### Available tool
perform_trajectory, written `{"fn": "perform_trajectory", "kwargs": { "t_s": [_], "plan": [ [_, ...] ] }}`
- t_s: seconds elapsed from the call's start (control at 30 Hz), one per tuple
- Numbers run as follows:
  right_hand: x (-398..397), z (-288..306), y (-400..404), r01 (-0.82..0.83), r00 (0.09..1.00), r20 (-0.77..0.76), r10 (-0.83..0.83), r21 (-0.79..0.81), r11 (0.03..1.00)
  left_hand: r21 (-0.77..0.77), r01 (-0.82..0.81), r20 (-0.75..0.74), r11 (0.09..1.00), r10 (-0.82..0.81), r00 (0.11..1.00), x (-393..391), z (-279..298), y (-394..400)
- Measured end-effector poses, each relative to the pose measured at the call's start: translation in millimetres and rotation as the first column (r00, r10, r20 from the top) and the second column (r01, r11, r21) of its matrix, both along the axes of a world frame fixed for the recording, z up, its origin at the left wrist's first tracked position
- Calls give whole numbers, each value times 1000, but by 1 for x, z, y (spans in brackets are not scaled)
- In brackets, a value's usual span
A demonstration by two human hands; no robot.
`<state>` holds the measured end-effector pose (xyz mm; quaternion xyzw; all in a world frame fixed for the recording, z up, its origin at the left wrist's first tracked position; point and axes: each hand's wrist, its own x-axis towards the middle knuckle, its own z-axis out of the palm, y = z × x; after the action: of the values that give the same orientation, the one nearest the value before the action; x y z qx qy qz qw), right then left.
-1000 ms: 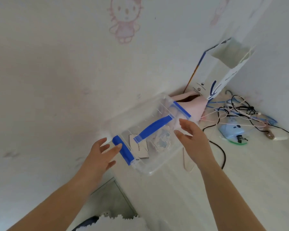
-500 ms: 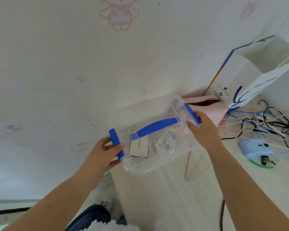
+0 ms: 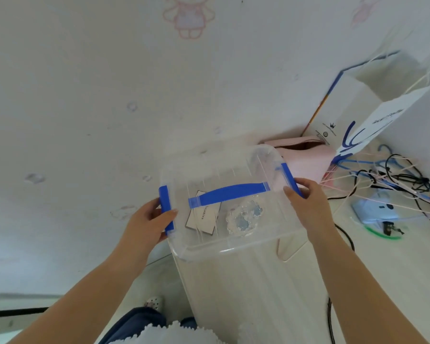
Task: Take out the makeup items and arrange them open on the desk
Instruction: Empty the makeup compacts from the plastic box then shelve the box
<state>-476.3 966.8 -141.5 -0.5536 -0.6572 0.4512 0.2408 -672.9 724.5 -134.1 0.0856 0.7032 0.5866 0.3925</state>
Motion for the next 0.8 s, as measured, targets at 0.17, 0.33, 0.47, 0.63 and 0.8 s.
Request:
{"fn": "perform_trajectory", "kwargs": {
  "t_s": [0.17,0.33,0.47,0.63,0.8],
  "plan": [
    [19,5,-42,102,991,-79,-108,-70,992,24,61,-56,998,-60,997,-13,6,-21],
    [36,7,-103,243,967,-58,-246,-66,968,44,213,-134,976,-205,969,-37,9,-37],
    [37,8,-176,400,913,-65,-402,-47,915,60,354,-216,933,-334,918,-60,5,-47],
    [34,14,-344,706,706,-2,-708,-87,703,33,730,-270,683,-697,664,-80,2,-86],
    [21,8,-417,777,615,-49,-787,-133,615,9,770,-318,637,-729,607,-84,-6,-106]
  ]
}}
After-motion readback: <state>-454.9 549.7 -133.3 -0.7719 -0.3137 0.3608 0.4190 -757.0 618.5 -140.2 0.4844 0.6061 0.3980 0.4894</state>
